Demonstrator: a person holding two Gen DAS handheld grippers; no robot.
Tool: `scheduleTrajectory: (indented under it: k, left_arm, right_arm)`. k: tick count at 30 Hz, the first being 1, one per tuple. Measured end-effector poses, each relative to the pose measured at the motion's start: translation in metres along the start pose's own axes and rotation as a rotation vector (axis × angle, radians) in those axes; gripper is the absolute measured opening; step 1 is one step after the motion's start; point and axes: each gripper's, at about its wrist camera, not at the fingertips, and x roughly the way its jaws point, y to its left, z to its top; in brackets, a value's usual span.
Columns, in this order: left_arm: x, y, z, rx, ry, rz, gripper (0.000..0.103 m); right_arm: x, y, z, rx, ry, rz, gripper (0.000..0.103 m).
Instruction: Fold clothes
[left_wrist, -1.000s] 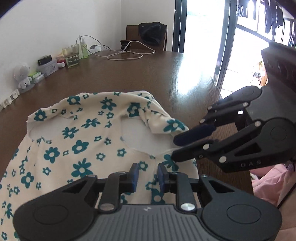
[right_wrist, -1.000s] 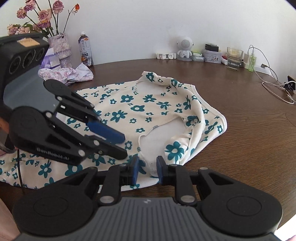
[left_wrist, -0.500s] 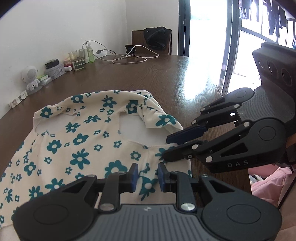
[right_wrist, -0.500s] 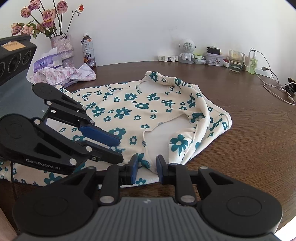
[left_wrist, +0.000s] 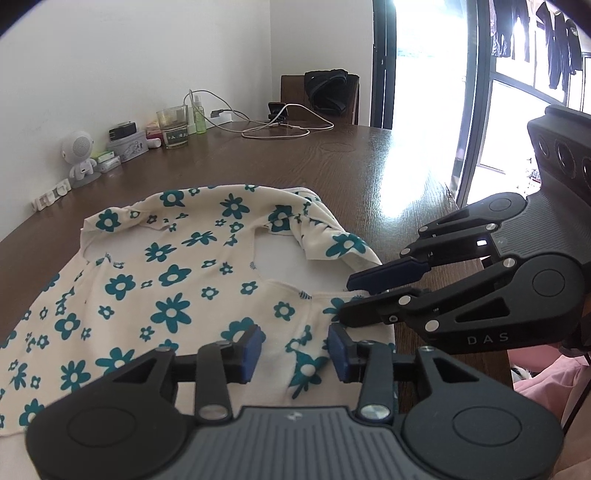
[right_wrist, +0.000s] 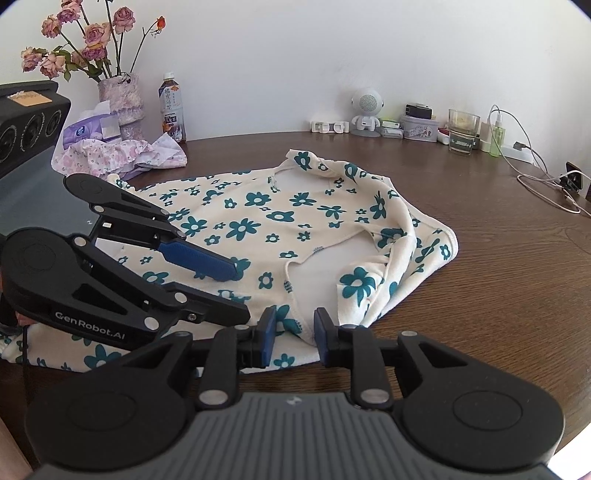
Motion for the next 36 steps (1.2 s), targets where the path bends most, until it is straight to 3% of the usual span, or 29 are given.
scheduleTrajectory:
  k: [9, 36]
  left_arm:
    - [-0.005, -0.002, -0.002, -0.076, -0.001, 0.025, 0.039]
    - [-0.004, -0.013, -0.004, -0.048, -0.007, 0.046, 0.044]
  right_arm:
    - [0.001, 0.002, 0.001, 0.014, 0.001, -0.014, 0.023]
    - [0.004, 0.001, 0.002, 0.014, 0.013, -0.026, 0.024]
